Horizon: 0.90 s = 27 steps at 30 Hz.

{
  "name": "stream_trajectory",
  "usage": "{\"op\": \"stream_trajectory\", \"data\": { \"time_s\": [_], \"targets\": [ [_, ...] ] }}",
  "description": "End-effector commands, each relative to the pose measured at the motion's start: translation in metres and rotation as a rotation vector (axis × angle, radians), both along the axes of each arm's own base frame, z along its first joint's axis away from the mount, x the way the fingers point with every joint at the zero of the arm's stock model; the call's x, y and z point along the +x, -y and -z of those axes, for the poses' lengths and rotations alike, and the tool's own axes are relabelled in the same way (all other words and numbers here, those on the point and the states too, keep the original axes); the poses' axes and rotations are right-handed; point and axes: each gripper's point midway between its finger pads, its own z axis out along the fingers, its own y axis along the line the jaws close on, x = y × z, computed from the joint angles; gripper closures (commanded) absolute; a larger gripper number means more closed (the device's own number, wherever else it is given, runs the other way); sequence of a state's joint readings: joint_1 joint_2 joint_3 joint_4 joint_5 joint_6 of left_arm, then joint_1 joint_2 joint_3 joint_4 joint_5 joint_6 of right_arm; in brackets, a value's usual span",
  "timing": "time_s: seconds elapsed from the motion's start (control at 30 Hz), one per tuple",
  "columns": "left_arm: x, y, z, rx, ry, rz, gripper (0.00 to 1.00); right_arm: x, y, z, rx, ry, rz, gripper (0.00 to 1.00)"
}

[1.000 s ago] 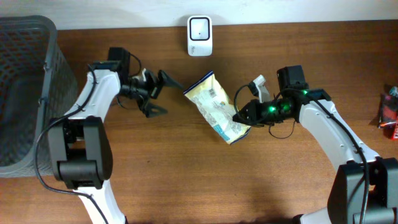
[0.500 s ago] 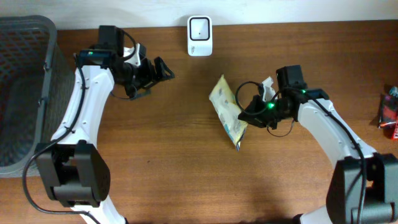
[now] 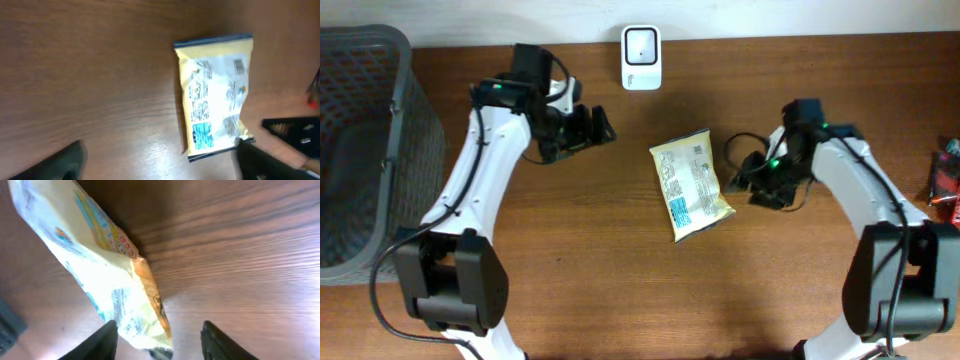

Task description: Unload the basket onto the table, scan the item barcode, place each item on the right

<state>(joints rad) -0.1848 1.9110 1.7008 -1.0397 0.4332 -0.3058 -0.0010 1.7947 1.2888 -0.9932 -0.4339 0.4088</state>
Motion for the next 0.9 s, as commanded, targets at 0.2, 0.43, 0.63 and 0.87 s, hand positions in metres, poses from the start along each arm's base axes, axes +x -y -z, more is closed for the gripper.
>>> {"op": "stream_trajectory", "data": {
  "time_s": [0.2,0.43,0.63,0.87],
  "targets": [
    [0.006,0.072,-0.013,0.075,0.217,0.169,1.00,0.005,-0.033,-0.035,-0.027,0.099,-0.227,0.79],
    [0.028,0.110,-0.003,0.206,0.387,0.187,1.00,0.005,-0.050,-0.014,-0.057,0.031,-0.051,0.96],
    [0.032,0.127,0.047,0.190,0.313,0.227,1.00,-0.006,-0.054,0.016,-0.029,0.002,-0.009,0.96],
    [0.029,0.152,0.098,0.106,0.239,0.288,0.97,-0.019,-0.055,0.051,-0.002,0.010,-0.012,0.95]
  ]
}}
